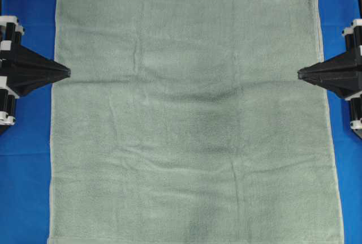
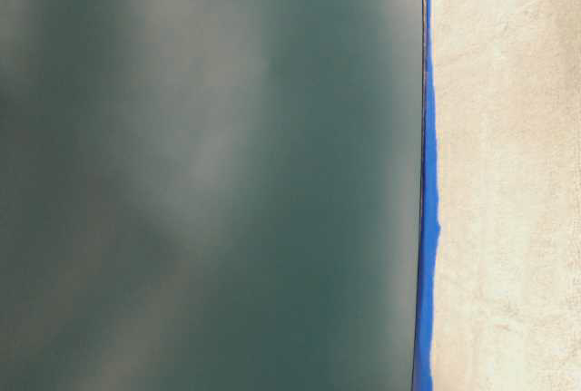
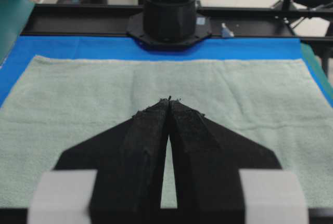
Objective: Fold a bath towel.
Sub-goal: 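Move both grippers to the far corners of the green towel and grasp them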
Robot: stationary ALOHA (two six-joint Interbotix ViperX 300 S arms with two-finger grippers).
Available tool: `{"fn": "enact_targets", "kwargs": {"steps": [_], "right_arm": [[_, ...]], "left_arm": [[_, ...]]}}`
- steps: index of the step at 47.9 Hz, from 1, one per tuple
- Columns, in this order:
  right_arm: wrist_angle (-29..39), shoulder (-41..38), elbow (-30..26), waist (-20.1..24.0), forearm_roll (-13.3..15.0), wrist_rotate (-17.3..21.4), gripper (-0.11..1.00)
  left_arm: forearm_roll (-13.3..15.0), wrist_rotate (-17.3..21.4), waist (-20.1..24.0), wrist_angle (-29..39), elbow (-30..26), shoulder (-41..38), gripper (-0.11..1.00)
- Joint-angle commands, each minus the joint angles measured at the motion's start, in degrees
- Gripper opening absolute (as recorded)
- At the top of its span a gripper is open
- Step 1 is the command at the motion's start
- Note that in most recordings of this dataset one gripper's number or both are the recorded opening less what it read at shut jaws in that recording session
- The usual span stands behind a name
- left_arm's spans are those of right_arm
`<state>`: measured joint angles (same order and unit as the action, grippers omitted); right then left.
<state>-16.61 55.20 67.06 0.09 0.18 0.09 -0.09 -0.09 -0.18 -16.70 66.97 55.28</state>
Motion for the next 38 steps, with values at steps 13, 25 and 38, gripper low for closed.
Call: {"fn": "enact_targets", "kwargs": {"steps": [13,25,38], "right_arm": [[19.3,-4.2,-8.2,-10.4,-0.2,0.1,0.00],[31.8,-15.3,-13.3,-26.0,2.0,-1.6,0.00],[33.0,-33.0,-18.6,-38.3,10.6,-2.3,0.20]], "left_arm": [[0.6,3.2,7.6,15.0,-10.1,-7.0,0.00],[0.6,9.1,20.0,17.7,-12.3,-16.9,0.01],[0.1,23.2,27.9,20.3,-16.8,-30.4,0.65]]}}
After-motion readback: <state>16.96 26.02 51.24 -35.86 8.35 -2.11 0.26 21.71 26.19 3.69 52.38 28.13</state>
